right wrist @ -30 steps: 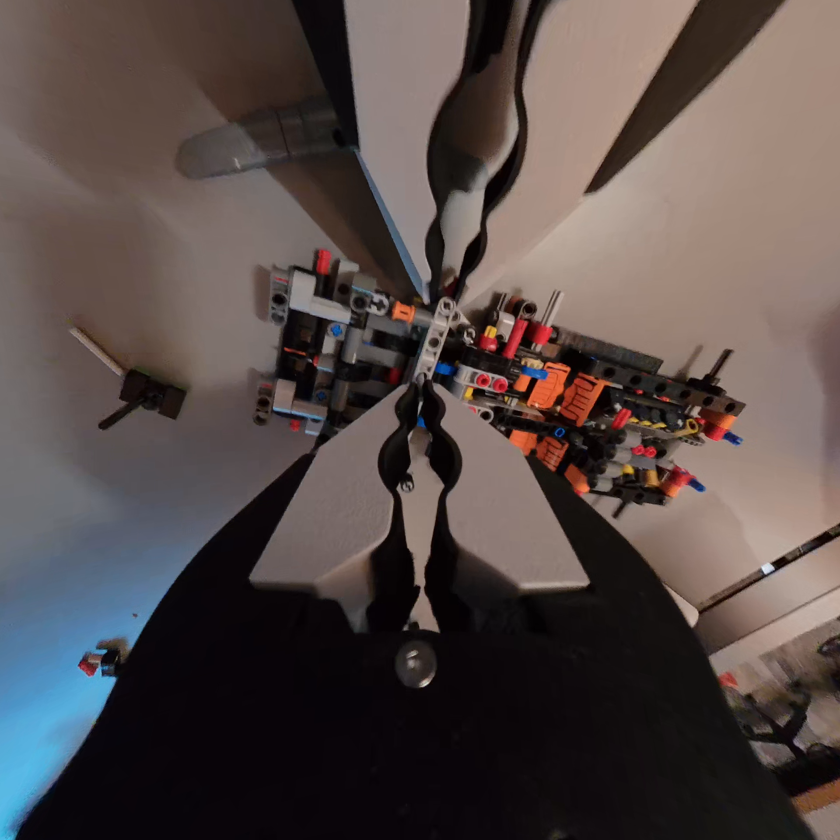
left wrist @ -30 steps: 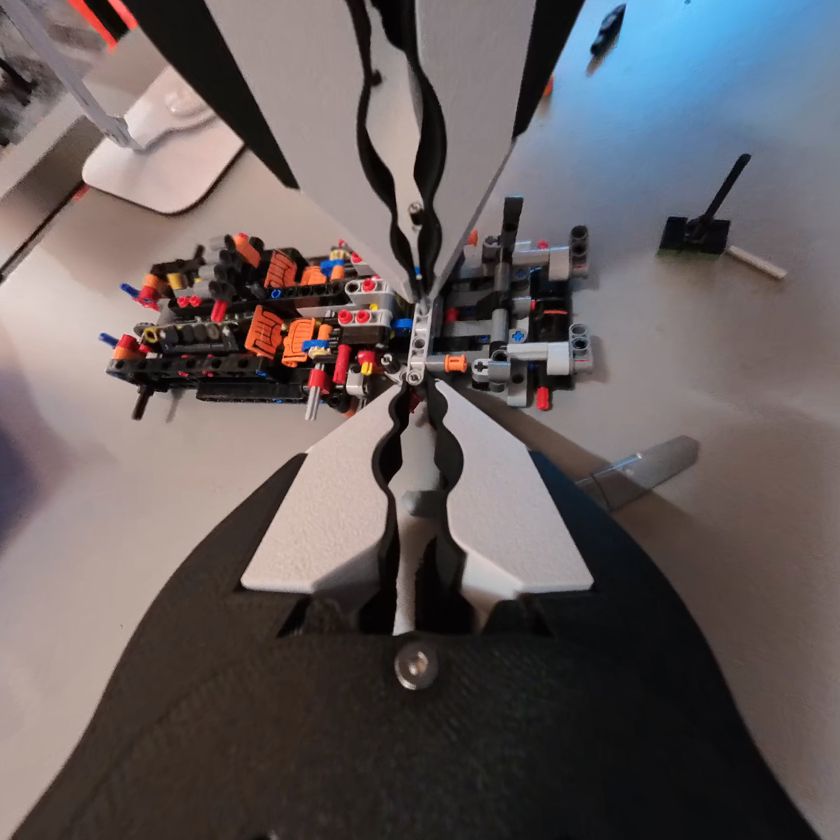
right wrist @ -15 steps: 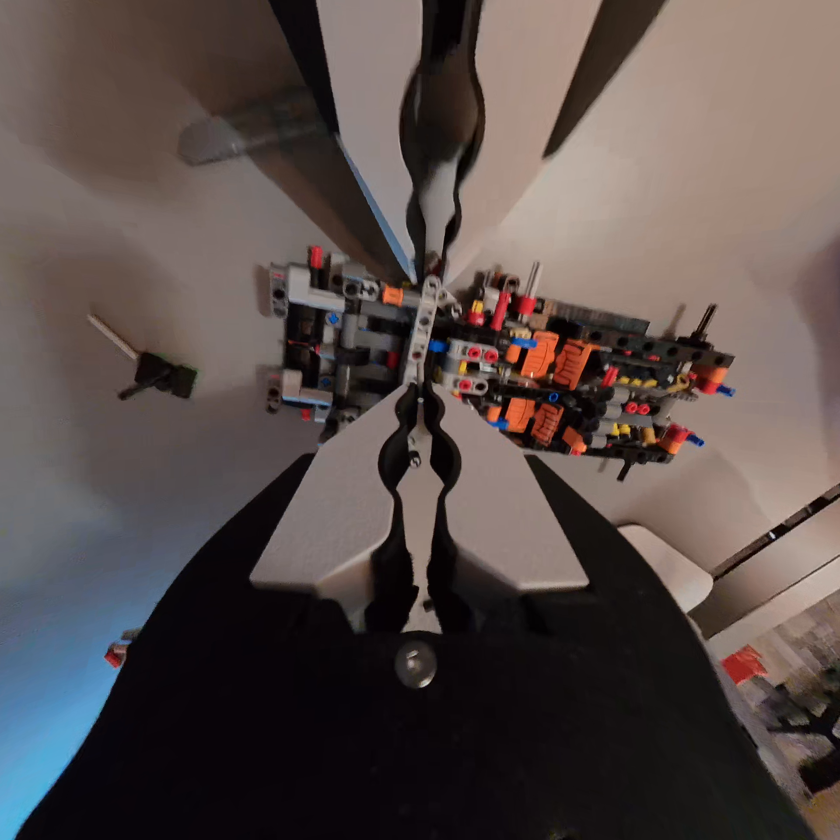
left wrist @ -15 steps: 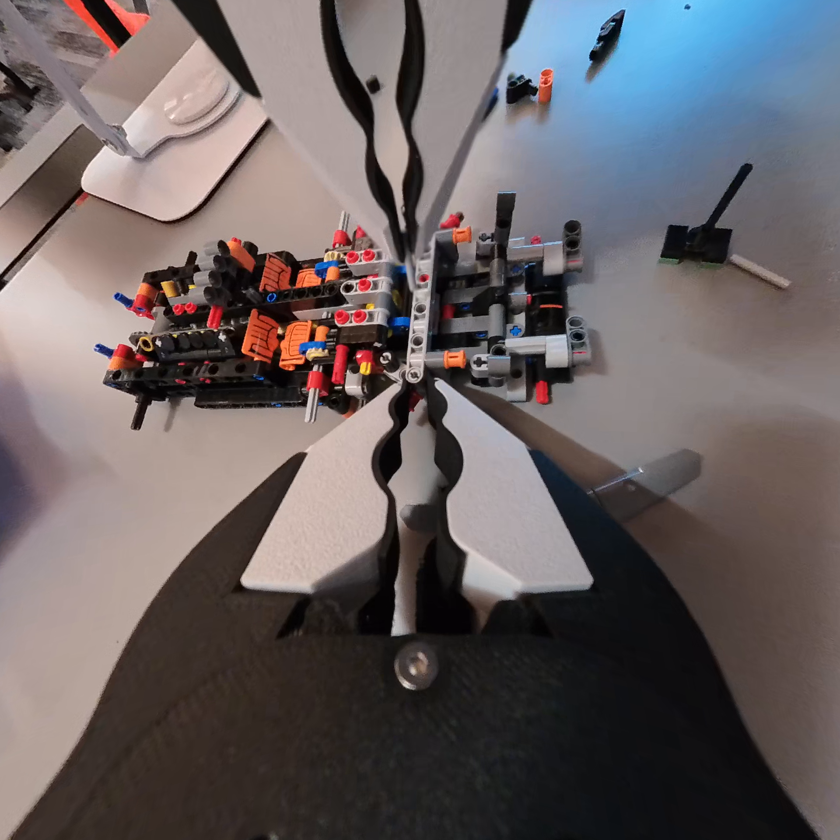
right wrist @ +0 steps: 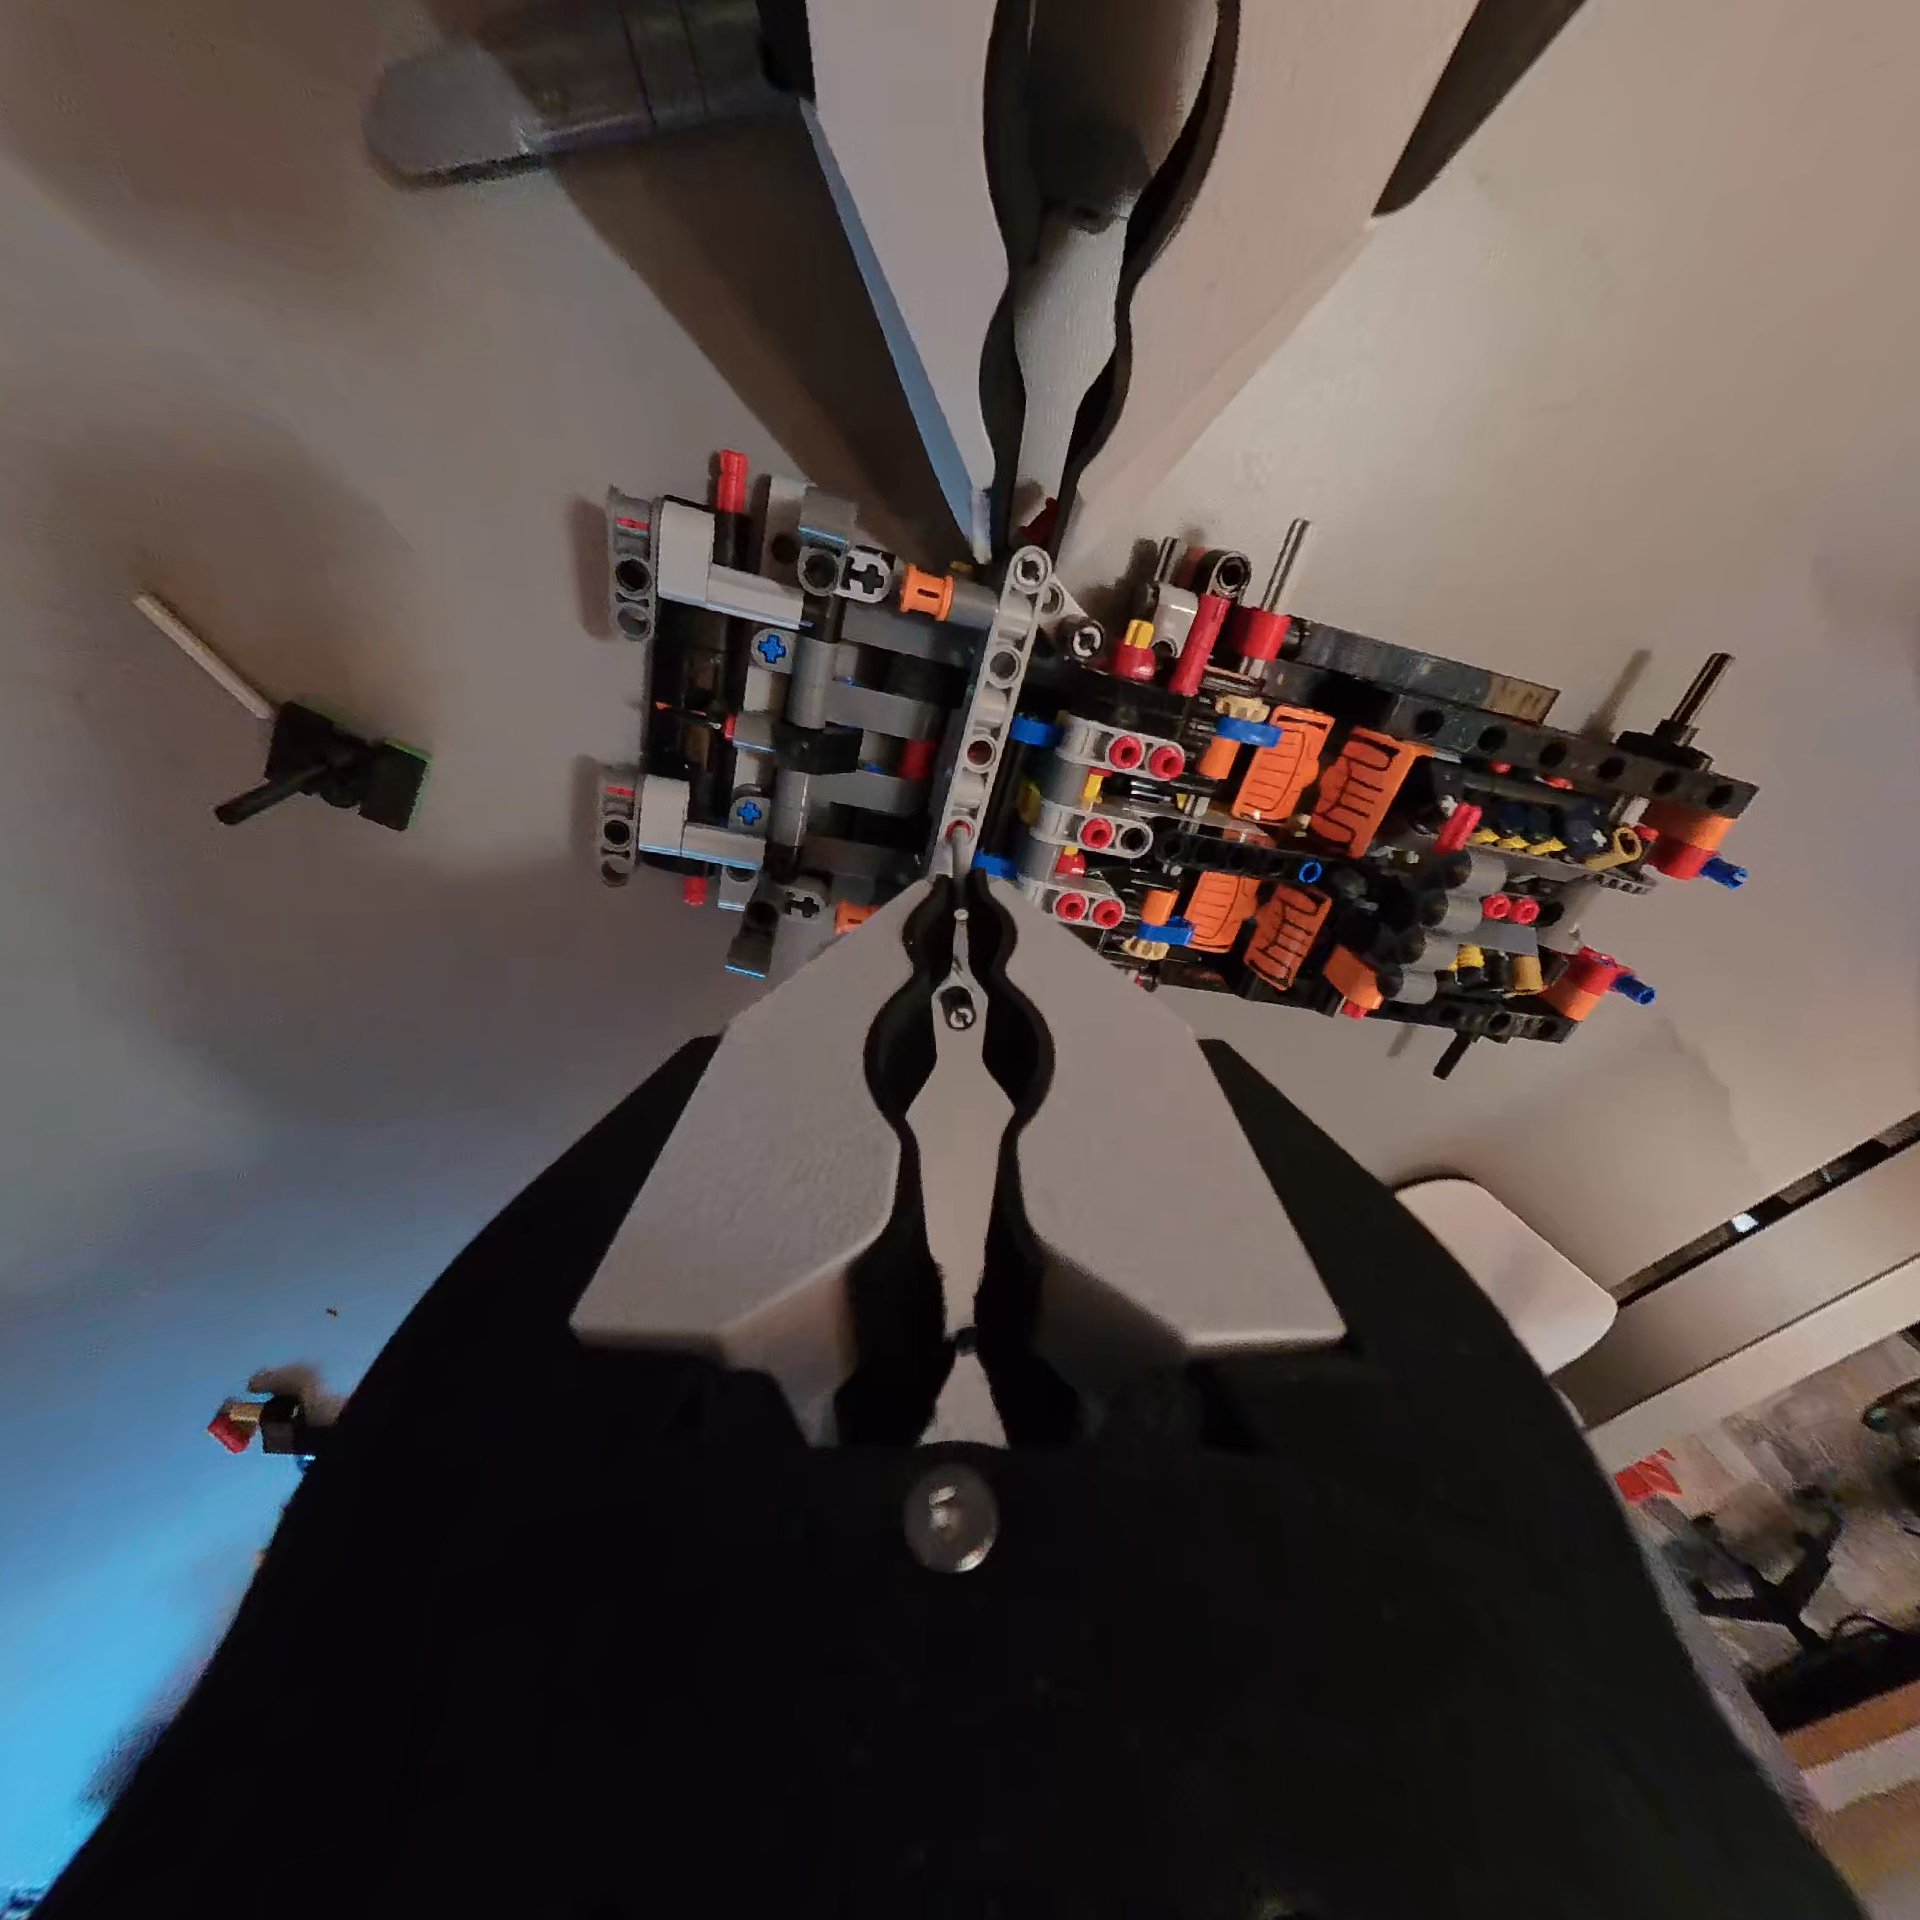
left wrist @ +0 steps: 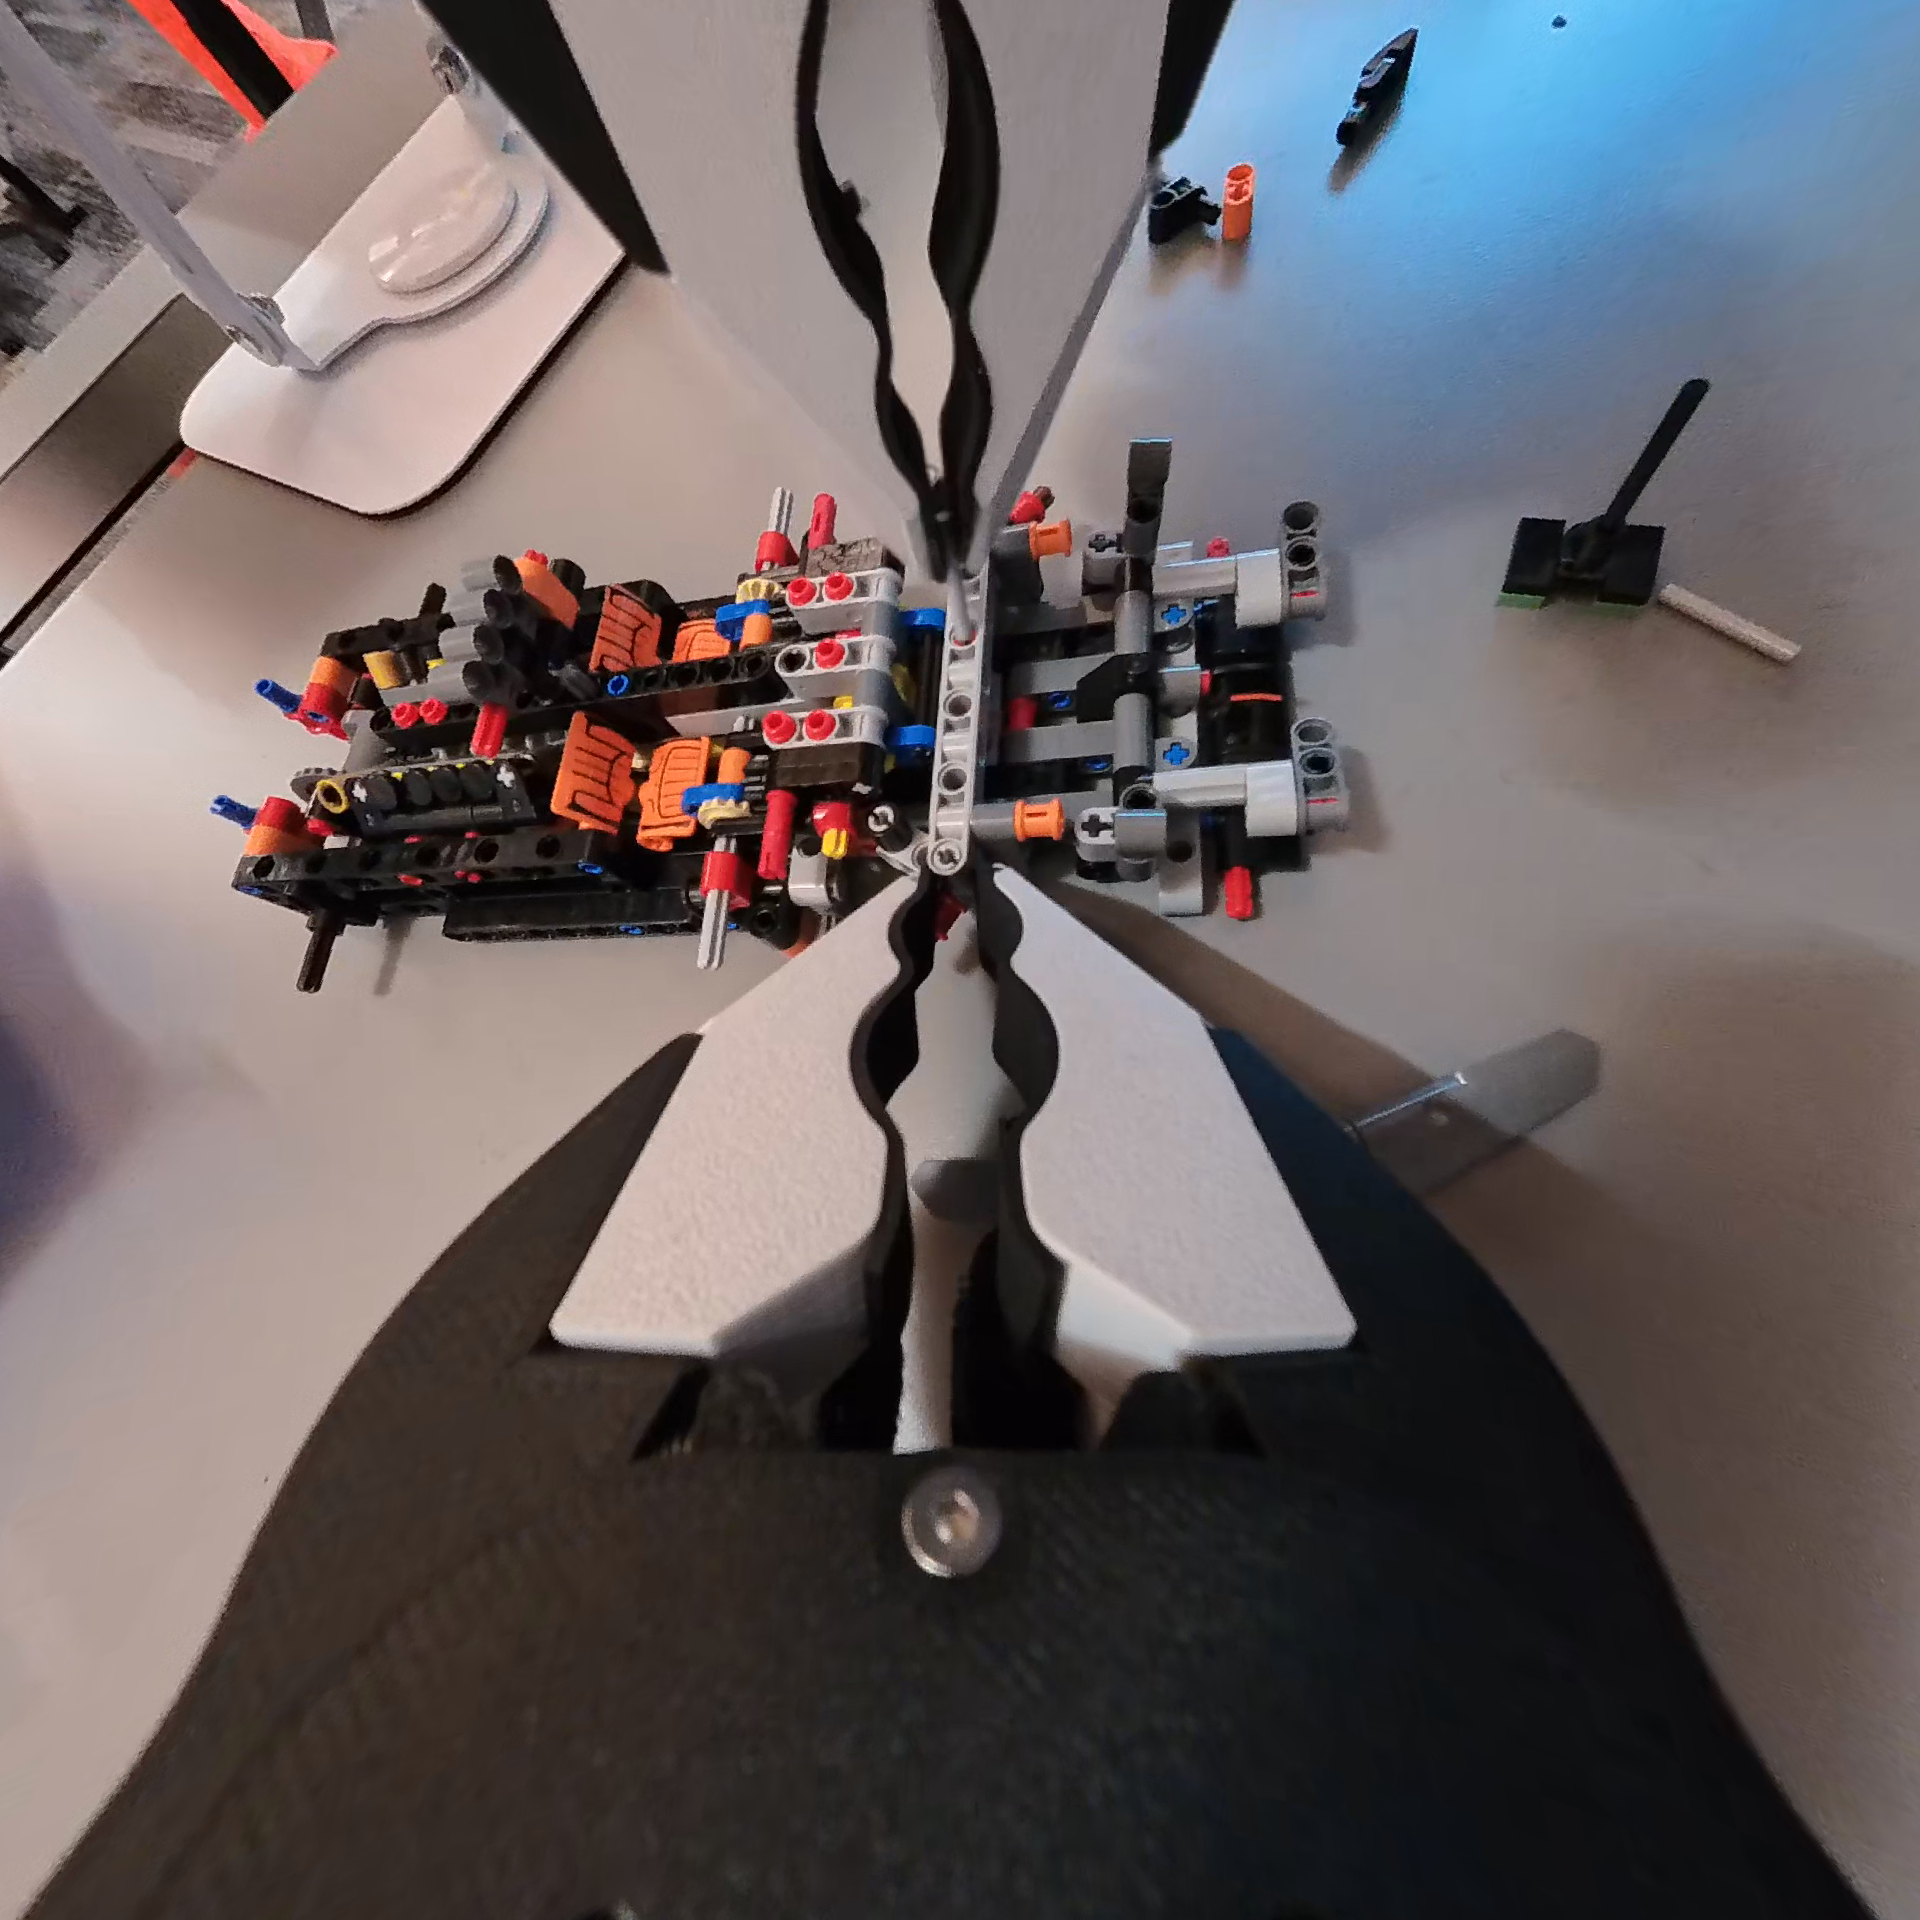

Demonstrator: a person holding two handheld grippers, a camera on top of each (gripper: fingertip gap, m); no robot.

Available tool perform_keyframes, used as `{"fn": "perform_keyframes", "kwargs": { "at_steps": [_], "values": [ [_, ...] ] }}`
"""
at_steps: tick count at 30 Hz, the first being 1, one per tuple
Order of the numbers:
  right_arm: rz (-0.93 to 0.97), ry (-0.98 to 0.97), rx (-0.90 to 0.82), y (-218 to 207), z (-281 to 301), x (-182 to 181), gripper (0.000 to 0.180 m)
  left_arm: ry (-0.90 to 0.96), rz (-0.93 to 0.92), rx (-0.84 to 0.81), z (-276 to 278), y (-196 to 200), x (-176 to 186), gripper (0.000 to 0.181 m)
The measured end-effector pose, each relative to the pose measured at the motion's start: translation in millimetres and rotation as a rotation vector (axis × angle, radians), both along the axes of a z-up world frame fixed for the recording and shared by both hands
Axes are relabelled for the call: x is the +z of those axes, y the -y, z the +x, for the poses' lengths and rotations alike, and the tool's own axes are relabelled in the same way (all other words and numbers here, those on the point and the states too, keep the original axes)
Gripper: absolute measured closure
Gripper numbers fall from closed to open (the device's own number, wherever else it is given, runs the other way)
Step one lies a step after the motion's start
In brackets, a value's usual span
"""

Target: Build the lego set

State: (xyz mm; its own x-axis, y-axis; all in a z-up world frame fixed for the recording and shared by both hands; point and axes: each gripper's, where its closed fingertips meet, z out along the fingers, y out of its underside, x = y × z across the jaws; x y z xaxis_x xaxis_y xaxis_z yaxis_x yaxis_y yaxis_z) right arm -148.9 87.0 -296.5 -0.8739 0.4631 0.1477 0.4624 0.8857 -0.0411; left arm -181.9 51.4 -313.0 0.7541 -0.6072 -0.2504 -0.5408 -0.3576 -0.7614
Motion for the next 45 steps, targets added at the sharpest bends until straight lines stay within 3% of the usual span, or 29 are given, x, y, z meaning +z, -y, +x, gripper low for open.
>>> {"fn": "perform_keyframes", "kwargs": {
  "at_steps": [20, 24, 29, 40, 43, 45],
  "values": [
    [-0.024, -0.014, -0.050, -2.5, 0.4, 8.2, 0.179, 0.009, -0.004, -0.006, 1.1, 0.4, 0.5, 0.176],
    [-0.128, -0.063, -0.132, -1.4, 9.9, 16.3, 0.179, 0.021, -0.006, 0.009, 0.8, 1.5, 1.4, 0.175],
    [-0.286, -0.152, -0.310, -1.9, 28.1, 21.8, 0.179, 0.028, -0.051, 0.033, 0.1, 0.9, -3.6, 0.161],
    [-0.481, -0.189, -0.595, 1.8, 87.0, -27.0, 0.179, -0.014, -0.069, 0.031, 3.4, -2.6, -8.4, 0.168],
    [-0.493, -0.213, -0.638, -2.1, 87.7, -33.1, 0.147, -0.036, -0.065, 0.034, 3.2, -2.9, -7.6, 0.170],
    [-0.507, -0.240, -0.643, -4.3, 85.5, -29.5, 0.151, -0.044, -0.063, 0.038, 3.8, -3.1, -7.5, 0.170]
  ]
}}
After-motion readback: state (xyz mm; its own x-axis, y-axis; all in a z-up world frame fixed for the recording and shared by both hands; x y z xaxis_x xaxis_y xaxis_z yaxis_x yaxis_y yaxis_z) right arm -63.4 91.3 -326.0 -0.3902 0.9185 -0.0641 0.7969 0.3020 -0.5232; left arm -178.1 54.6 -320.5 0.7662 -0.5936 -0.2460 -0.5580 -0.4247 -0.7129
